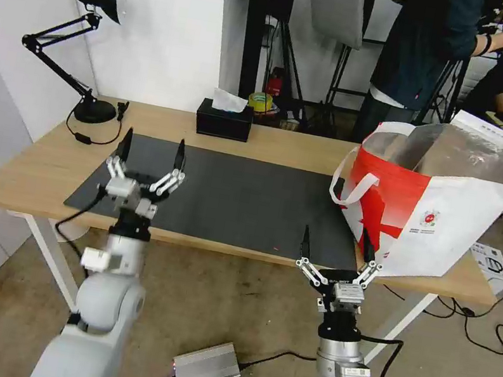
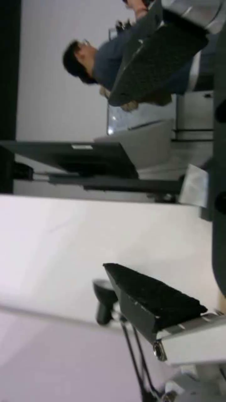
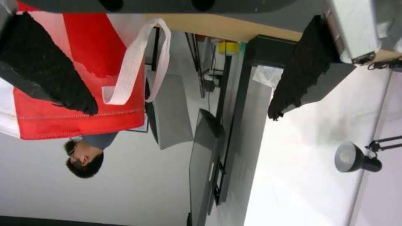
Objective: Pick up the trash from the table and place it into the takeout bag.
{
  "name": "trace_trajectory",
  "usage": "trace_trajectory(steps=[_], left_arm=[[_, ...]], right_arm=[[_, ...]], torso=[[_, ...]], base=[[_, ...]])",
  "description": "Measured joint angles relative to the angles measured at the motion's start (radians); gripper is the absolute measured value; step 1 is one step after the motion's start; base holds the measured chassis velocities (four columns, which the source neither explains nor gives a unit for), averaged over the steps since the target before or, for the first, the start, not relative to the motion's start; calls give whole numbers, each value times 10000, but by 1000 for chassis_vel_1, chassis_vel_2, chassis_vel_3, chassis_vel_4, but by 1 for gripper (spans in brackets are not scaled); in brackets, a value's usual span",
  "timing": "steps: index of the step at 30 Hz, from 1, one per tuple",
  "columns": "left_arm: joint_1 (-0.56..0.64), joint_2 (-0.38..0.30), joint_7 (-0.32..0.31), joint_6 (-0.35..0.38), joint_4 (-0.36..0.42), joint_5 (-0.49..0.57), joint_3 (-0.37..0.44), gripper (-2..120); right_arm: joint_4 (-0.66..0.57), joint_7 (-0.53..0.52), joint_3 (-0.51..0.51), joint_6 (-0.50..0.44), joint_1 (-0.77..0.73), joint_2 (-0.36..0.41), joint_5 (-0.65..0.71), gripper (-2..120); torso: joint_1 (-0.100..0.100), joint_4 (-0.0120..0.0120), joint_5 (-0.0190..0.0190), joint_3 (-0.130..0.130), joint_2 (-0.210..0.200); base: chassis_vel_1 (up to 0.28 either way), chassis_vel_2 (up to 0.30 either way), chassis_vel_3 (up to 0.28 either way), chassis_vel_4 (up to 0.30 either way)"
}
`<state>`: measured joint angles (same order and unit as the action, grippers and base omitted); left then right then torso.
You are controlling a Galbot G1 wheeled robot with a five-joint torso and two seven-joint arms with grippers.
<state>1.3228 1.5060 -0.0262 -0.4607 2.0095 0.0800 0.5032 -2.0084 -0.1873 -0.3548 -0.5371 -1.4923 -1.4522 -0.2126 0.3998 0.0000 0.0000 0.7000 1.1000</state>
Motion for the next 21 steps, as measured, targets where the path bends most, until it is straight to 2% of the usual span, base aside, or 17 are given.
trace_trajectory(steps=[10, 21], left_arm=[[1320, 298, -277, -591, 585, -617, 211, 100], [1975, 598, -295, -1196, 649, -984, 106, 100]], right_arm=[[-176, -1, -62, -89, -180, 43, 151, 100], [-329, -37, -288, -268, -621, 150, 219, 100]], torso=[[1, -1, 0, 0, 0], [2, -2, 0, 0, 0]], base=[[0, 0, 0, 0], [0, 0, 0, 0]])
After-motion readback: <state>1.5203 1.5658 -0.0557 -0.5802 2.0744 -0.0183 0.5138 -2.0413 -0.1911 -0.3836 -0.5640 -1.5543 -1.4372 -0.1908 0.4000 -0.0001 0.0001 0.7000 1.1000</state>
